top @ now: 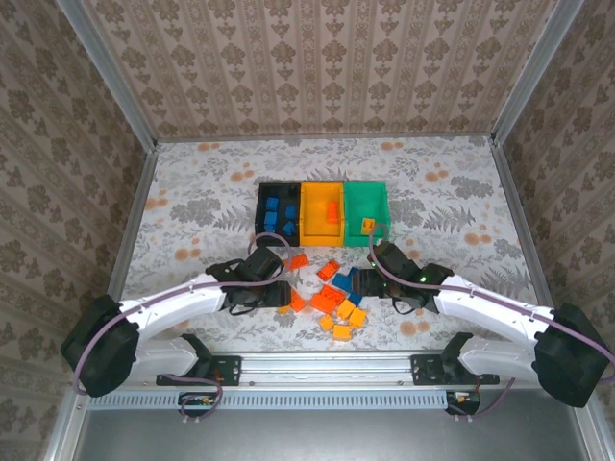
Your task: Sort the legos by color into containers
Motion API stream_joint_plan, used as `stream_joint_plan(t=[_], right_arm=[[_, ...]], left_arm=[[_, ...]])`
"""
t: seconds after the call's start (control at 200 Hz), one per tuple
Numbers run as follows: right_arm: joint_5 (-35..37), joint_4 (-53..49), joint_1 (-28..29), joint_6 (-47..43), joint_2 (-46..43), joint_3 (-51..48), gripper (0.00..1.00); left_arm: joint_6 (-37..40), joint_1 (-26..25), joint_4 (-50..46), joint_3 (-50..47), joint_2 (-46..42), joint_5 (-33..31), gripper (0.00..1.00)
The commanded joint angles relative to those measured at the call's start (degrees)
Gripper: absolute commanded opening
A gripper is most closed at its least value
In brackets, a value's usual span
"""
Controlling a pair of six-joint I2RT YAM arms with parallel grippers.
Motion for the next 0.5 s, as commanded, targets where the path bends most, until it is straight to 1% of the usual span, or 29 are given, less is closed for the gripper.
stream_joint_plan(t=[0.0,0.095,0.275,0.495], right_arm=[[1.72,-1.83,0.43,0.6,-1.05,-0.36,0.74],[1.98,-2.1,0.41,0.52,-1.22,-0.34,0.74],[2.62,-2.09,0.37,0.51,-2.03,-0.96,0.75],[3.23,-1.91,0.41,0.16,-2.24,-1.15,0.75]], left_arm=[[0.19,-0.38,-4.35,-0.72,2.75,-1.5,0.6],[0.29,-0.3,-5.94,-0.63,4.52,-2.39,0.54],[-0.33,0.62,-9.18,-1.02,3.99,-3.05,0.49],[-0.19,1.47,-13.48,-0.79,-0.33,-4.52,0.48]])
